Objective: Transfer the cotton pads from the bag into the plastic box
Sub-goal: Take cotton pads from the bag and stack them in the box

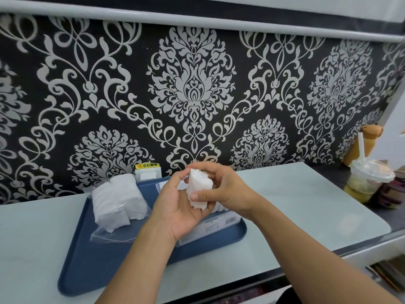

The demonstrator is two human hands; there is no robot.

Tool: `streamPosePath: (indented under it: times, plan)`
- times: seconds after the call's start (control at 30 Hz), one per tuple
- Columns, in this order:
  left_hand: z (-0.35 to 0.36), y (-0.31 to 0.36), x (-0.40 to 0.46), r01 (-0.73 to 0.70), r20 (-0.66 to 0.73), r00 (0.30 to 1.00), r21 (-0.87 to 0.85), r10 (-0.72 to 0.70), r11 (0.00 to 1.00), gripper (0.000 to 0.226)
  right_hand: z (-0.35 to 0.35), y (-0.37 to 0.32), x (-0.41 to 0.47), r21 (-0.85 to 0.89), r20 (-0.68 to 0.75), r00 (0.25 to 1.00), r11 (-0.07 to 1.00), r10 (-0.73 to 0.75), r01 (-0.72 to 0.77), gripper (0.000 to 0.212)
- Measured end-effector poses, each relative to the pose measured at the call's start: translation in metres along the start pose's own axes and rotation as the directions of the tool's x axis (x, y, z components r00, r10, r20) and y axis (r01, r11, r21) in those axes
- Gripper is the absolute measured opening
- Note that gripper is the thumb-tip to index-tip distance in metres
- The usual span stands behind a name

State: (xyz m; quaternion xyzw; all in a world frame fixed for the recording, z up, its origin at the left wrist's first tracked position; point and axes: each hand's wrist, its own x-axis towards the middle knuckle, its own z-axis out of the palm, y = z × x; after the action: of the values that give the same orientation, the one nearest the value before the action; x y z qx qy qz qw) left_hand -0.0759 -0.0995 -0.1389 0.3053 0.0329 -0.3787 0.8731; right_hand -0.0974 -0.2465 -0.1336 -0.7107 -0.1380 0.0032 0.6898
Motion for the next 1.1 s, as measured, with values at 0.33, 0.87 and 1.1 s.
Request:
streamPosePath:
  times: [0.33,0.87,1.1]
  plan:
    - [-0.001,-0.006,0.006,-0.062,0.009,0.998,0.023,0.061,0.998,0.065,-0.004,-0.001,-0.006,-0.087,-0.005,1.000,0.996,-0.018,0.018,0.085]
    - [-0.001,-0.007,0.011,-0.148,-0.019,0.989,0.000,0.148,0.989,0.052,-0.015,-0.003,-0.010,-0.030,-0.146,0.988,0.998,-0.053,0.049,0.034]
    - [-0.004,-0.005,0.010,-0.153,-0.049,0.987,-0.013,0.152,0.988,0.050,-0.015,-0.003,-0.010,0.005,-0.176,0.984,1.000,-0.006,0.007,0.029]
